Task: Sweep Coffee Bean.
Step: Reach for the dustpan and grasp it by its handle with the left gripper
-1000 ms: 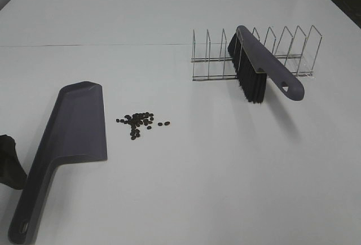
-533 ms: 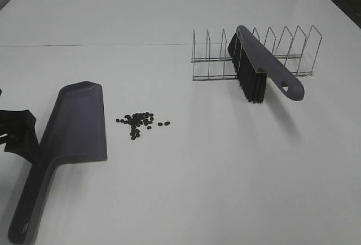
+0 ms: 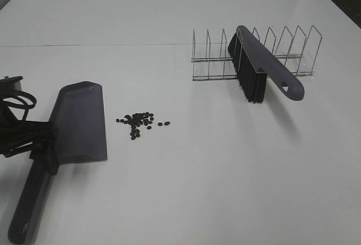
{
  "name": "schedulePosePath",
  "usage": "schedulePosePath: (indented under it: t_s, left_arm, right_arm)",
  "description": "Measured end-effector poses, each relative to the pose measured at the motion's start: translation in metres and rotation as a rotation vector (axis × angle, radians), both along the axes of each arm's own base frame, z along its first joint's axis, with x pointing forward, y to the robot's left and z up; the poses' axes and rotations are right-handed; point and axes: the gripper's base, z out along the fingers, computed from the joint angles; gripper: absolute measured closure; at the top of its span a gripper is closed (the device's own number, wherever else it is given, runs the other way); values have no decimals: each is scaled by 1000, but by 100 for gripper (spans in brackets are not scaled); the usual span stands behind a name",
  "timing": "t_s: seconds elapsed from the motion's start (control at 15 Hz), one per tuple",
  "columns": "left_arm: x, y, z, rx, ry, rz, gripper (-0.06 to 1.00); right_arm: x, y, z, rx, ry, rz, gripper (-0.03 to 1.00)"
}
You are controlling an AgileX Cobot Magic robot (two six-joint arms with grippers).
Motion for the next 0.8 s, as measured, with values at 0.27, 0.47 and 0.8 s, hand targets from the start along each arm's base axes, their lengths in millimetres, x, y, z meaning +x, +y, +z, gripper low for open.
schedulePosePath:
  t_s: [0.27, 0.47, 0.8]
  left_arm:
    - [5, -12, -10, 28, -22, -26, 6]
    - [11, -10, -28, 64, -20, -10, 7]
    - [16, -12, -45, 67, -17, 6, 11]
  right_arm:
    - [0, 0, 0, 0, 0, 0, 18]
    - [0, 0, 0, 0, 0, 0, 18]
    - [0, 0, 0, 0, 0, 0, 18]
